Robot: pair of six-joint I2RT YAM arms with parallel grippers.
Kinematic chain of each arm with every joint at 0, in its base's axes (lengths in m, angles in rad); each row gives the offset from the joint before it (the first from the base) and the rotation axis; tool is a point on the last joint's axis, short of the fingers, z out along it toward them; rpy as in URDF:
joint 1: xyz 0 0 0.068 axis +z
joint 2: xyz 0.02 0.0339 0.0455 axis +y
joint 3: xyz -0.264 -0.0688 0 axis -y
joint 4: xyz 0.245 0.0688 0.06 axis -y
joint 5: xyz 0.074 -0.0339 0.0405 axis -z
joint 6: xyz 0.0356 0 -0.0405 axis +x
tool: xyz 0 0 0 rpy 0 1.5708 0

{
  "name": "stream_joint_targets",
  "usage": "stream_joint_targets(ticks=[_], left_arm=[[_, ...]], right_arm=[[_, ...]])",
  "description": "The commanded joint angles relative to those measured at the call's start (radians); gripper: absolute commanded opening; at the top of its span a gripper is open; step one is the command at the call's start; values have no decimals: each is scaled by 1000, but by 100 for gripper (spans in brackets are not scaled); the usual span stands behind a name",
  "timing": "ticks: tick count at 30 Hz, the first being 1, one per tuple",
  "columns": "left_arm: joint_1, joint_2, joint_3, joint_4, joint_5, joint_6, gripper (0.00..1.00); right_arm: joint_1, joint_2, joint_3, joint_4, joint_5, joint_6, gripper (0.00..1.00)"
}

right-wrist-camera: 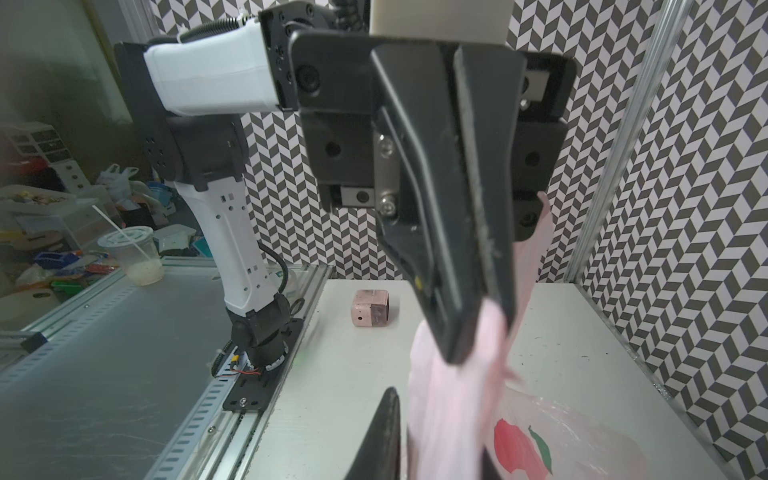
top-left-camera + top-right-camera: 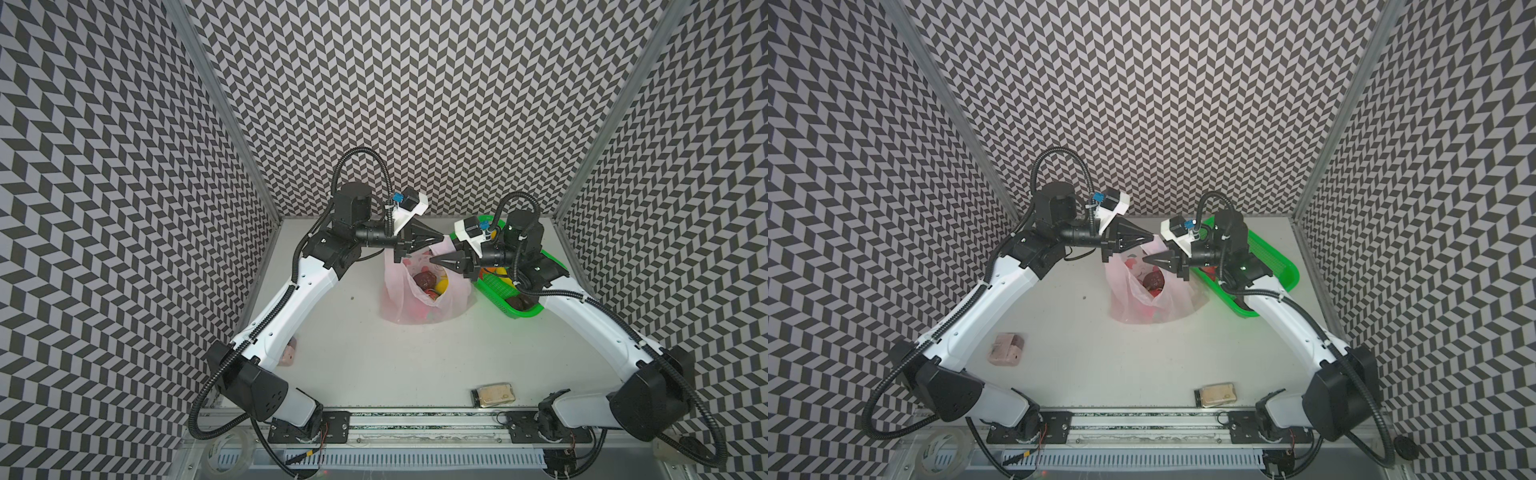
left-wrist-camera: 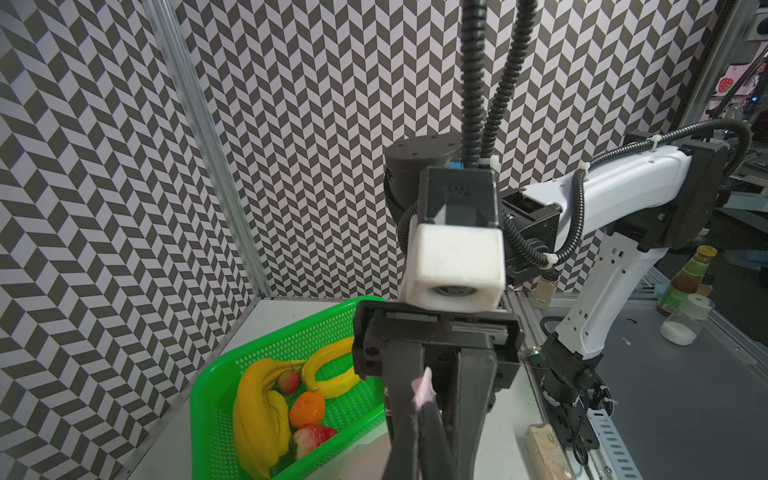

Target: Place the fake fruits into the plastic bag and tie a complex knot

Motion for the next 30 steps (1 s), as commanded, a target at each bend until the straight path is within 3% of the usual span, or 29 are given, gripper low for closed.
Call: stream_joint_targets(ticks=[1,14,24,30], left_arm=[[18,-5,43,13,27,15,0],[45,-22,13,67,31,-26,0],[57,-29,3,90,35,-42,0],[57,-27,-3,108,41,-61,0]], right_arm=[[4,-44,-59,46,-11,-18,14],[2,-100,-240,130,32,48,9],[-18,-94,-301,64,66,13,4],[-36,-95,-357,80,65,24,7]])
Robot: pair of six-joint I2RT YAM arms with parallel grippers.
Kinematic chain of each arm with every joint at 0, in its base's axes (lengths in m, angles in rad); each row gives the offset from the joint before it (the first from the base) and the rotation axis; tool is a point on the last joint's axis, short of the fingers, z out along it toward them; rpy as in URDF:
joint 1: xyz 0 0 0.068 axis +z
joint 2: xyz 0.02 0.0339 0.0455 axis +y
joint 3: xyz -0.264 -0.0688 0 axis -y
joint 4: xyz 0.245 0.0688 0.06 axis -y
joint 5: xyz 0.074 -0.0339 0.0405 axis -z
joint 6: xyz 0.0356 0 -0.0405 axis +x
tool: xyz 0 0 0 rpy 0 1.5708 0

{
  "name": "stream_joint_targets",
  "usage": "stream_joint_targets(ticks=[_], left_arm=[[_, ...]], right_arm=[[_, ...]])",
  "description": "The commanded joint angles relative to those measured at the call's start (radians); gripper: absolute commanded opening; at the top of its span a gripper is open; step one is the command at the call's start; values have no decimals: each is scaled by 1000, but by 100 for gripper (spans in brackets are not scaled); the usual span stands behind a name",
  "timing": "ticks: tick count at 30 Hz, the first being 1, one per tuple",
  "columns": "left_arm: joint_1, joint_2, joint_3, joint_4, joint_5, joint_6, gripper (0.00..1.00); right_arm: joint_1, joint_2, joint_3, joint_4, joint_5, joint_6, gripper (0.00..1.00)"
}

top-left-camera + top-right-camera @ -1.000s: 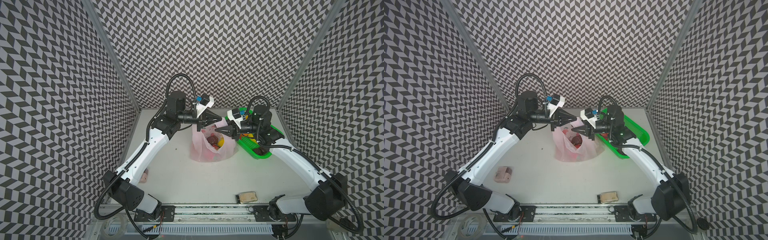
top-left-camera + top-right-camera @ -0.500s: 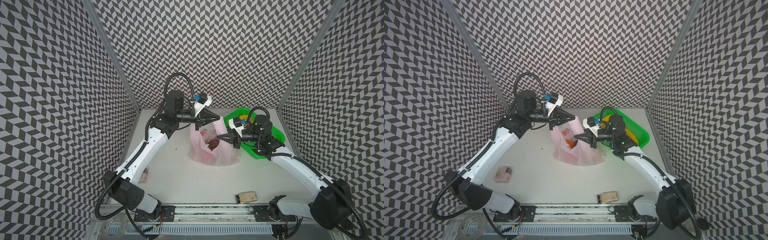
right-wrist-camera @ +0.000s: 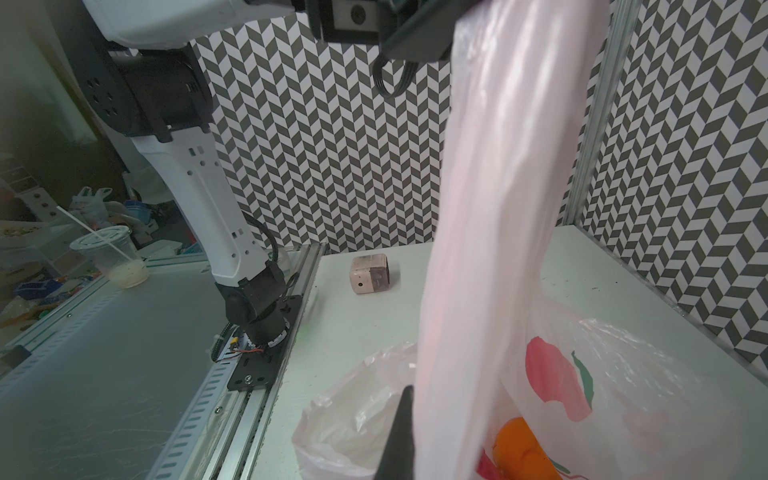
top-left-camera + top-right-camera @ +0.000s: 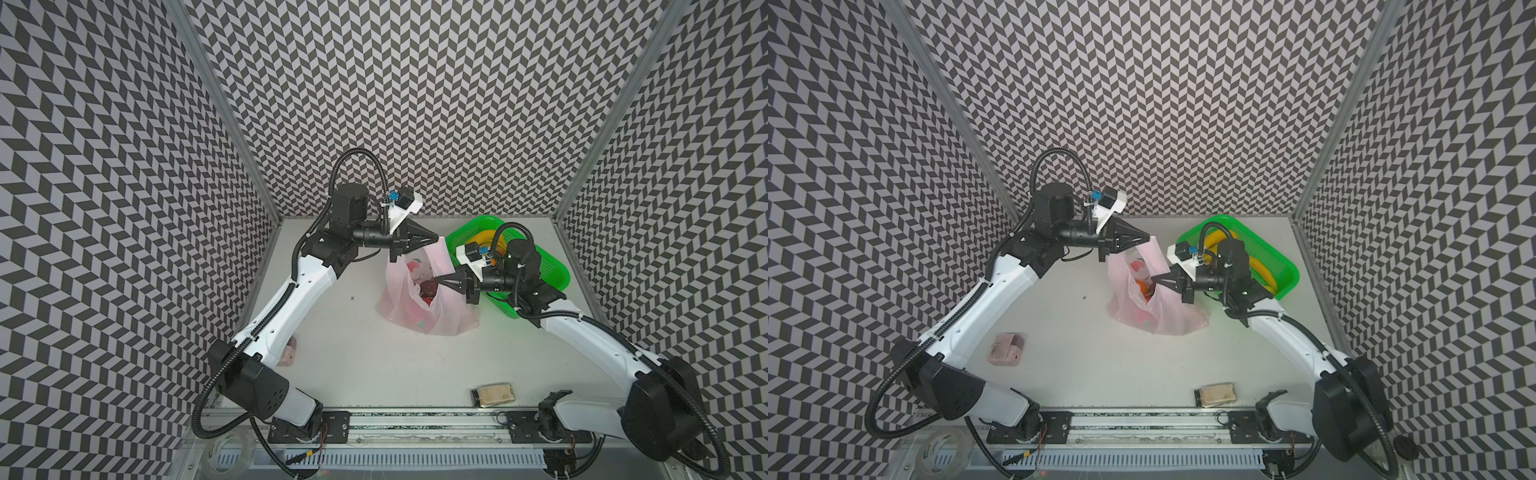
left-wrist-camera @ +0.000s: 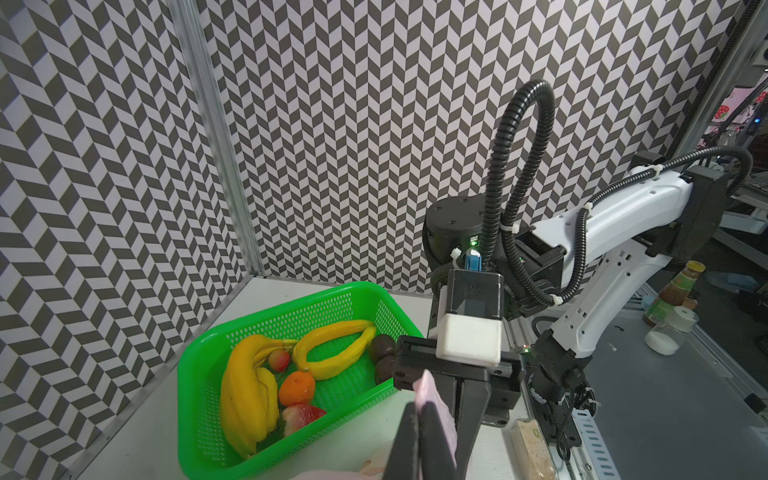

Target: Place the fake fruits into the plastic bag and tie a complex knot

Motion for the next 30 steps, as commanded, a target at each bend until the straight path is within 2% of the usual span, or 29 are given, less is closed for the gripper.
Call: stream_joint_targets(ticks=[1,6,8,10,12,14,16,18,24,28,30], left_arm=[[19,-29,26,113,12,-6,0],[19,-31,16,128,14,-18,0],[19,-32,12,132,15,-21,0],[21,-35,9,134,16,-21,0],[26,-44,5,136,14,-22,18],[47,-68,-10,141,15,-24,26],[86,-109,-46,169,15,-51,42],[141,-166,-113,235,14,-99,51],[308,-387,-389,401,-46,-193,68],[347,-516,-614,510,-168,-238,79],[357,-555,-716,574,-190,-250,83]], right_arm=[[-20,0,-58,-51,-16,-13,8],[-21,14,-59,-45,-32,-8,10],[-22,16,-56,-46,-32,-7,0],[-27,10,-50,-44,-33,1,0],[-38,-6,-55,-21,-32,18,0],[-60,-27,-77,26,-32,49,0],[-78,-42,-96,63,-30,68,0],[-87,-50,-106,79,-24,69,0],[-87,-53,-117,96,-15,41,0],[-89,-54,-119,113,-30,45,0],[-92,-52,-119,115,-32,45,0]])
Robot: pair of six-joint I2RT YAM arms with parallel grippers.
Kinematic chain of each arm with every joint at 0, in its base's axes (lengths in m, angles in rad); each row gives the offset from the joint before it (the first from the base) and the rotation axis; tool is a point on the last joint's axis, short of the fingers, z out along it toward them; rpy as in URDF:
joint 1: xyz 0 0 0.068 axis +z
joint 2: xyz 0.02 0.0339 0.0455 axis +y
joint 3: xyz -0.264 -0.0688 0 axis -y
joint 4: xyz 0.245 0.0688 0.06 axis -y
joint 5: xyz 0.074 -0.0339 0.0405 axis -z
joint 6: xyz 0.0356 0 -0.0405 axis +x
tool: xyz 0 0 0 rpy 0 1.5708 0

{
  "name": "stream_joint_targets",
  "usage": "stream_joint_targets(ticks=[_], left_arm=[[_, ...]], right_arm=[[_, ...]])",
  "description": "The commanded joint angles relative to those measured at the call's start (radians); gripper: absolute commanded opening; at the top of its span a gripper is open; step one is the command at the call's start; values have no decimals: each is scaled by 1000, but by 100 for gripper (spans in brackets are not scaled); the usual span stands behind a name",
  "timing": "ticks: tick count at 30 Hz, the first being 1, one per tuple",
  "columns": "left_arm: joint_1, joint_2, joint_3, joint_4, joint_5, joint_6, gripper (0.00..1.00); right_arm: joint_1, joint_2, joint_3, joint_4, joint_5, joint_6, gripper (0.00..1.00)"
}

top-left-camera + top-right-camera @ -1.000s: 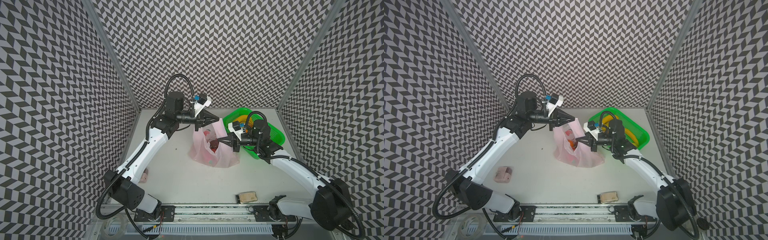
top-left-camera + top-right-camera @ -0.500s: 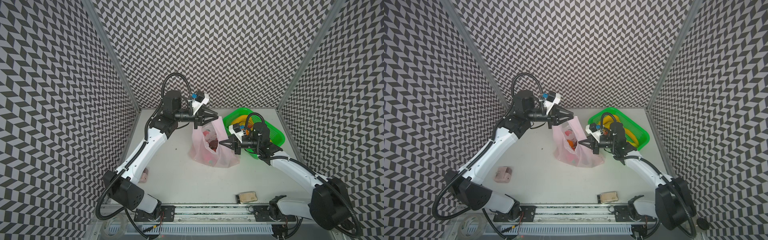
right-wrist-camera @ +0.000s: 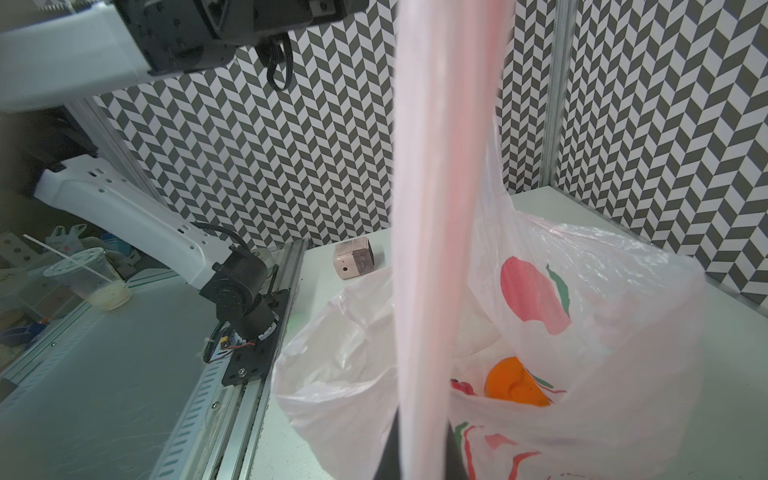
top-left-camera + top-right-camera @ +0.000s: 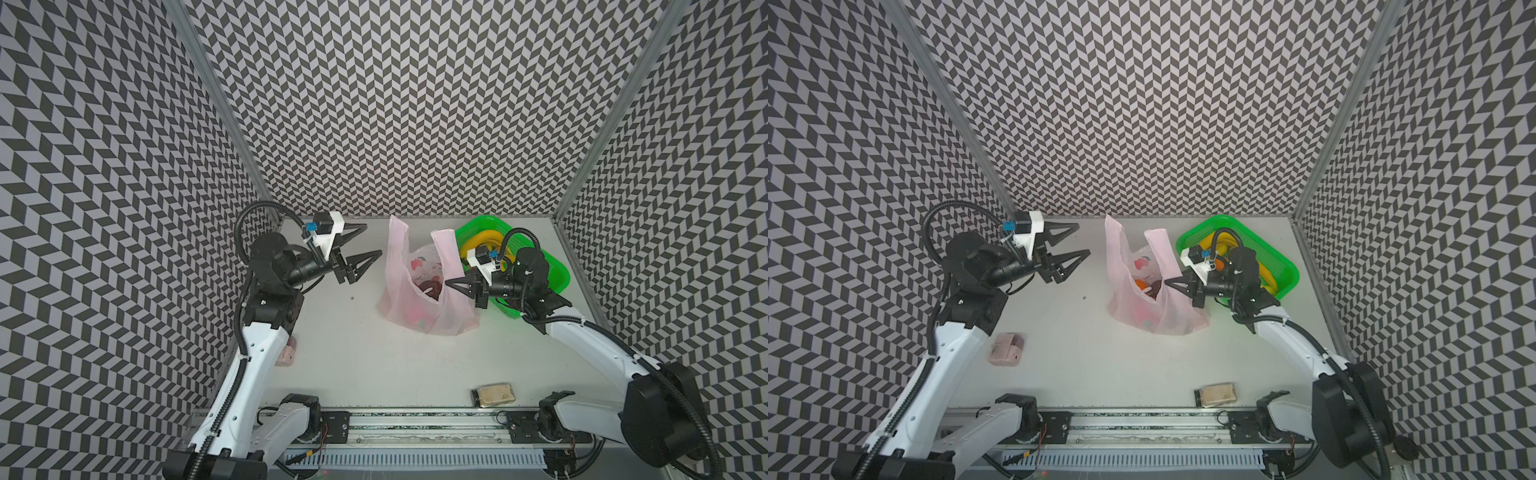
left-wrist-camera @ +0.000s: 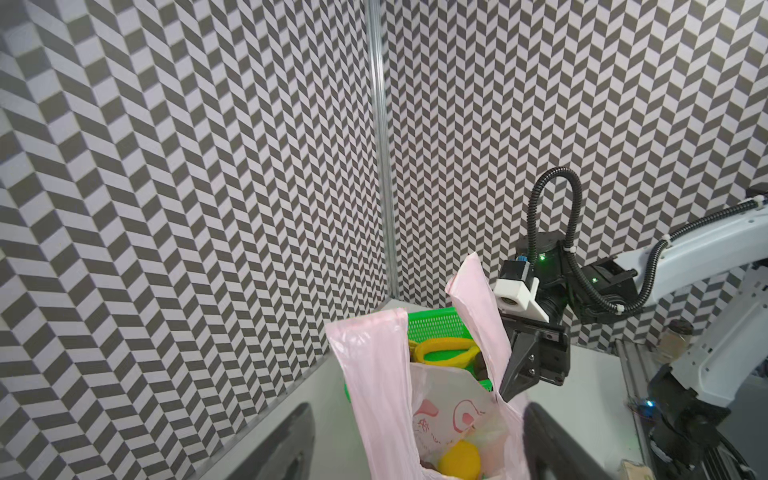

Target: Place the fake fruits into the plastic bag and tie a complex knot

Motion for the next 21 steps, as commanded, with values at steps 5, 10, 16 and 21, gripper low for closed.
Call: stream_joint_targets(ticks=[5,10,16,21], left_arm=[[20,-23,-249,264,-55,-60,85],[19,49,-319,468,-14,-136,97],[14,185,-328,661,44,-215,100],[-39,295,-300,739,71,-174,97]], right_arm=[[-7,-18,-4,72,-40,-8,0],[-7,-21,-5,77,-47,-3,0],[-7,-21,-4,85,-59,4,0],[-7,-14,-1,89,-61,5,0]])
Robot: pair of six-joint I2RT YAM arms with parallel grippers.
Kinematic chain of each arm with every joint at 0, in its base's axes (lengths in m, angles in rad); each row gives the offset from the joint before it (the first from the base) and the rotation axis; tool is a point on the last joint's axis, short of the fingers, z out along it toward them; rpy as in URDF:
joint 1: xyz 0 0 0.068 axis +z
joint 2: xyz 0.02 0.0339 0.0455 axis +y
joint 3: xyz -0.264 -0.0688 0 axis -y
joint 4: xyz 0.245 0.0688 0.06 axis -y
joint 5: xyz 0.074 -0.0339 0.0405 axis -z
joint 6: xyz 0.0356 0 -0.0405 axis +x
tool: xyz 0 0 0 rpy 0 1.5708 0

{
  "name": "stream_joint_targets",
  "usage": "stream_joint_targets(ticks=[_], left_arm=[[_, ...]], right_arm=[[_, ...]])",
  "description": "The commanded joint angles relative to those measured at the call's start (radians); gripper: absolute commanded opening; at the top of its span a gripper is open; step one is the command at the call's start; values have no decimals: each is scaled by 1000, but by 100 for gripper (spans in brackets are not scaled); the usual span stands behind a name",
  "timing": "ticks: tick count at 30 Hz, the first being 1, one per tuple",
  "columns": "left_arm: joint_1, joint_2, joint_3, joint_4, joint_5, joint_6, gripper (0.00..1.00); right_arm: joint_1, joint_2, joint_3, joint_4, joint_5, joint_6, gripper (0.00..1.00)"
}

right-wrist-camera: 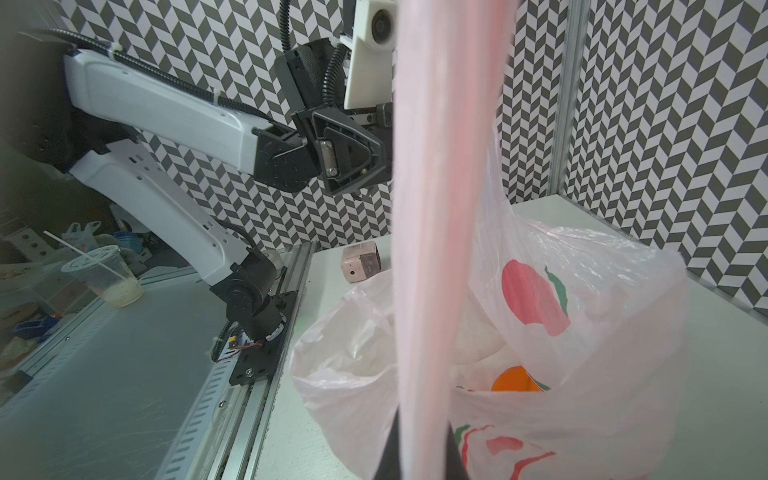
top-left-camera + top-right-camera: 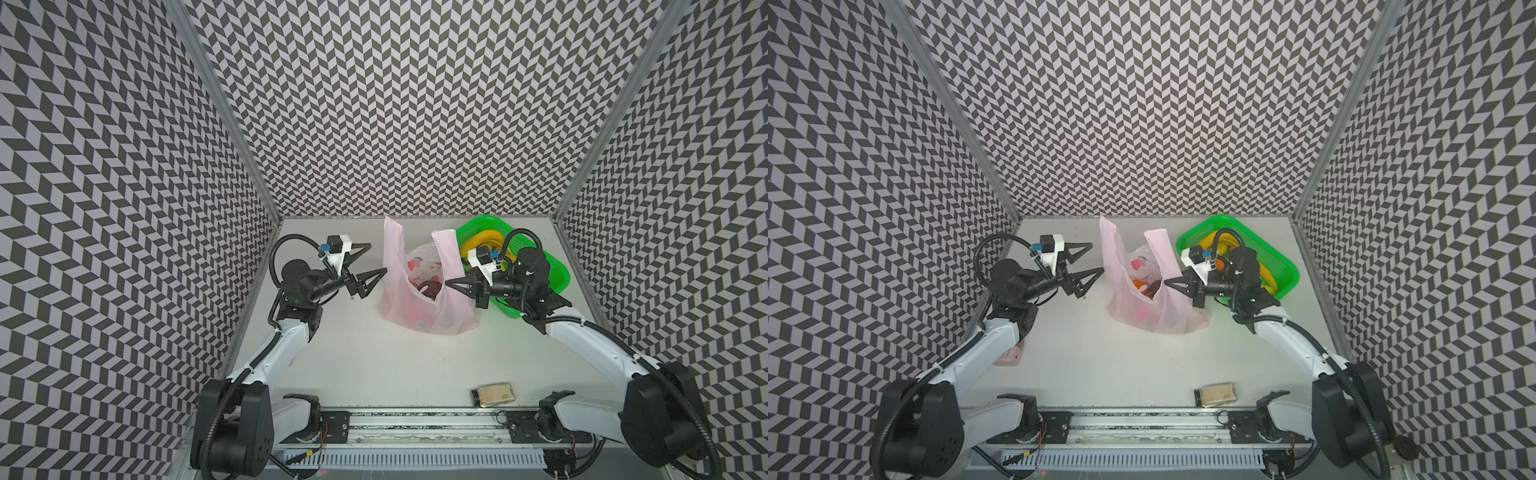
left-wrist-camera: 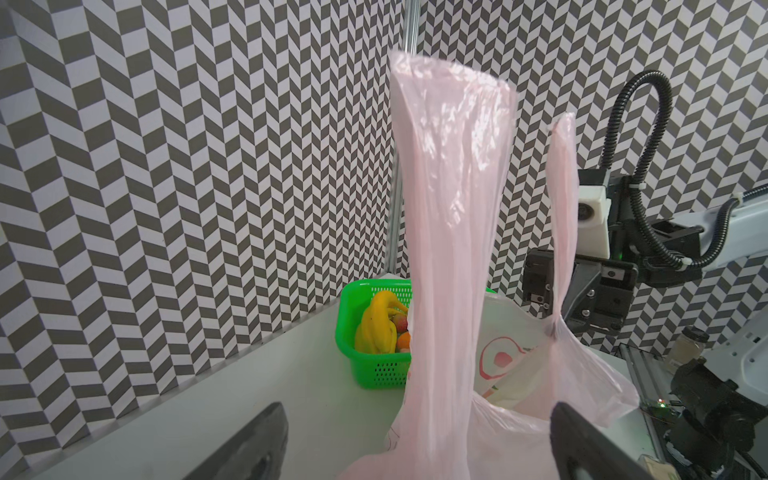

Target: Place the fake fruits into the plastic bag and tie a complex knot

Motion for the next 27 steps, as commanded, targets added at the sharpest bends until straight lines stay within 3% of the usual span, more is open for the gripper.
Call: stream_joint_targets(ticks=[1,7,12,20,25,27], left_arm=[[-38,60,42,87,39,31,96],[-46,182,98,165,92,20,90],[-50,286,145,312,194,-57,82],[-92,405,216,418,243,-98,70],[-100,472,236,654,267,-261,56],[-95,501,237,766,267,-339,43]], right_arm=[[-5,-13,0,62,-32,-9,0],[-5,-9,3,60,-37,-7,0],[-6,0,7,52,-37,-13,0],[-7,5,12,45,-38,-18,0],[-8,5,12,43,-36,-22,0],[-8,5,13,42,-35,-21,0]])
